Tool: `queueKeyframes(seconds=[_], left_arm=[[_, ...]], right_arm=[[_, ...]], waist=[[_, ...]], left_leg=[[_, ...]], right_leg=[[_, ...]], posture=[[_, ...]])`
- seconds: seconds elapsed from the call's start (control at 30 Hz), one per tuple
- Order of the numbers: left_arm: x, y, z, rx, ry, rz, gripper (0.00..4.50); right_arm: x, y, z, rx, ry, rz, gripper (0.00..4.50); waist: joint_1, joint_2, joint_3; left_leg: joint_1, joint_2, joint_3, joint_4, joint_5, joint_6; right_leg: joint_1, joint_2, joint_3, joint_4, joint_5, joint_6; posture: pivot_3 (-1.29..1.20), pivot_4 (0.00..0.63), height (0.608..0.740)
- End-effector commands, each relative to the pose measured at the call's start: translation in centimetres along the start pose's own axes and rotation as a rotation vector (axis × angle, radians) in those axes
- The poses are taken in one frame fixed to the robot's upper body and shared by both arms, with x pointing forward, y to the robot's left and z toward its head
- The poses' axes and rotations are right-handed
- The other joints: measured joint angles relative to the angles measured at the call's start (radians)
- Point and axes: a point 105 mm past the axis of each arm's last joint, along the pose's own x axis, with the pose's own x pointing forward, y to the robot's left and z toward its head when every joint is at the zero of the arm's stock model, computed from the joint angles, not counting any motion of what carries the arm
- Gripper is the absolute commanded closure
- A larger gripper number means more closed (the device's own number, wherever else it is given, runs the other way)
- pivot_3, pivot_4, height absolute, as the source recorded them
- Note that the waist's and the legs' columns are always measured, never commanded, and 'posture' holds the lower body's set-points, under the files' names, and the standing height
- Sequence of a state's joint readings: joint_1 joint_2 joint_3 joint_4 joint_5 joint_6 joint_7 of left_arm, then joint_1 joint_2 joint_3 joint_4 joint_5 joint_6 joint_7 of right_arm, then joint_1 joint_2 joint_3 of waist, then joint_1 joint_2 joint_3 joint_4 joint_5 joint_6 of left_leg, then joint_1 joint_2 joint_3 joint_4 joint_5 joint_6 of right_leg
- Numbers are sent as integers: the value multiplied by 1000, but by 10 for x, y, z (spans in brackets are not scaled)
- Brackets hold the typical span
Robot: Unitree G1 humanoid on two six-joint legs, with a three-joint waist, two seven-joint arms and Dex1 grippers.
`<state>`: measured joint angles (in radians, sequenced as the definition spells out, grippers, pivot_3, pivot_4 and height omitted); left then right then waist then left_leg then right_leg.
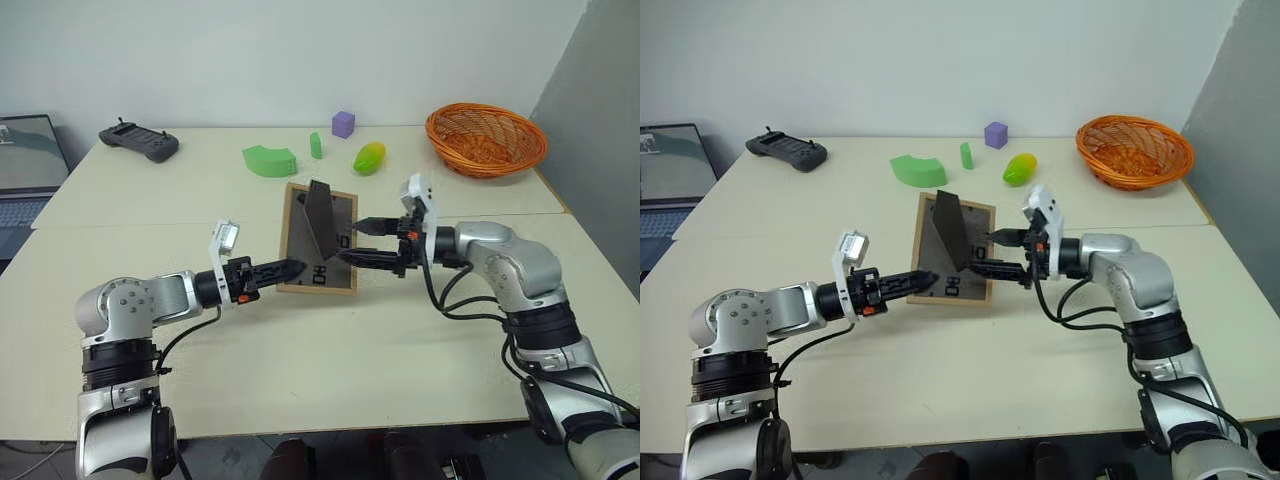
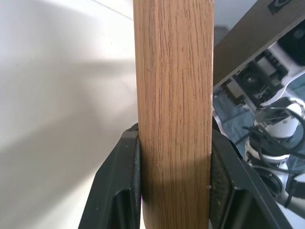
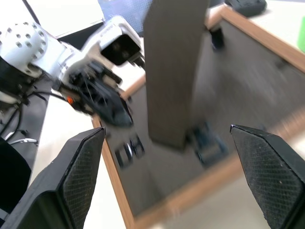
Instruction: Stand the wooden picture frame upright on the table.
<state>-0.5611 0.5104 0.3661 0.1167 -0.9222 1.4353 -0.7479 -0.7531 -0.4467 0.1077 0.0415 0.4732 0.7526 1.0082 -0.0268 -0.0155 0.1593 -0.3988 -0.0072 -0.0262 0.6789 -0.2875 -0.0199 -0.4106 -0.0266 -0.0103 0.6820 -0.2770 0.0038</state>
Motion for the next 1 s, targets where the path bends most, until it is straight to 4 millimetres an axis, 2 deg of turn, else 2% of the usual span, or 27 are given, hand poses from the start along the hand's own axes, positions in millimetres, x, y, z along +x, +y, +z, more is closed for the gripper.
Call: queueKeyframes(seconds=[0.03, 0.07, 0.13, 0.23, 0.4, 0.53, 0.77, 1.0], left_arm=[[-7, -15, 10, -11, -37, -62, 3129], [-8, -15, 10, -32, -38, -69, 3129], [-10, -19, 4, -65, -13, -85, 3129], [-11, -21, -3, -97, 11, -106, 3129], [-12, -27, -5, -115, 12, -139, 3129], [-9, -31, -11, -117, 21, -152, 3129], [-7, -35, -14, -135, 22, -162, 3129], [-5, -37, -18, -147, 22, -164, 3129]], right_arm=[[-23, -9, 11, -213, -33, -67, 51], [-27, -11, 8, -331, -15, -80, 51], [-32, -17, -3, -700, 57, -135, 51], [-28, -21, -10, -1191, 64, -196, 51], [-8, -13, -9, -1533, -69, -184, 51], [12, -1, 6, -1680, -232, -219, 51], [30, 5, 8, -1825, -326, -229, 51], [34, -4, 12, -1872, -320, -248, 1367]], waist=[[0, 0, 0], [0, 0, 0], [1, 0, 0], [-2, -1, 1], [-9, -2, 1], [-6, -2, 1], [1, -2, 1], [-5, -2, 1]], left_leg=[[0, 0, 0, 0, 0, 0], [0, 0, 0, 0, 0, 0], [0, 0, 0, 0, 0, 0], [0, 0, 1, 0, 0, 0], [1, 1, 2, 0, 2, -4], [2, 1, 2, 0, 4, -6], [1, 0, 2, 1, 4, -7], [2, 0, 2, 0, 4, -8]], right_leg=[[0, 0, 0, 0, 0, 0], [0, 0, 0, 0, 0, 0], [0, 0, 0, 0, 0, 0], [0, 0, 0, 0, 0, 0], [0, 1, 1, 1, 0, 0], [0, 1, 2, 1, 0, 0], [0, 0, 2, 0, 0, 0], [0, 0, 2, 0, 0, 0]], posture=[[0, 150, 740], [0, 150, 740], [0, 150, 740], [0, 150, 740], [0, 150, 740], [0, 150, 740], [0, 150, 740], [0, 150, 740]])
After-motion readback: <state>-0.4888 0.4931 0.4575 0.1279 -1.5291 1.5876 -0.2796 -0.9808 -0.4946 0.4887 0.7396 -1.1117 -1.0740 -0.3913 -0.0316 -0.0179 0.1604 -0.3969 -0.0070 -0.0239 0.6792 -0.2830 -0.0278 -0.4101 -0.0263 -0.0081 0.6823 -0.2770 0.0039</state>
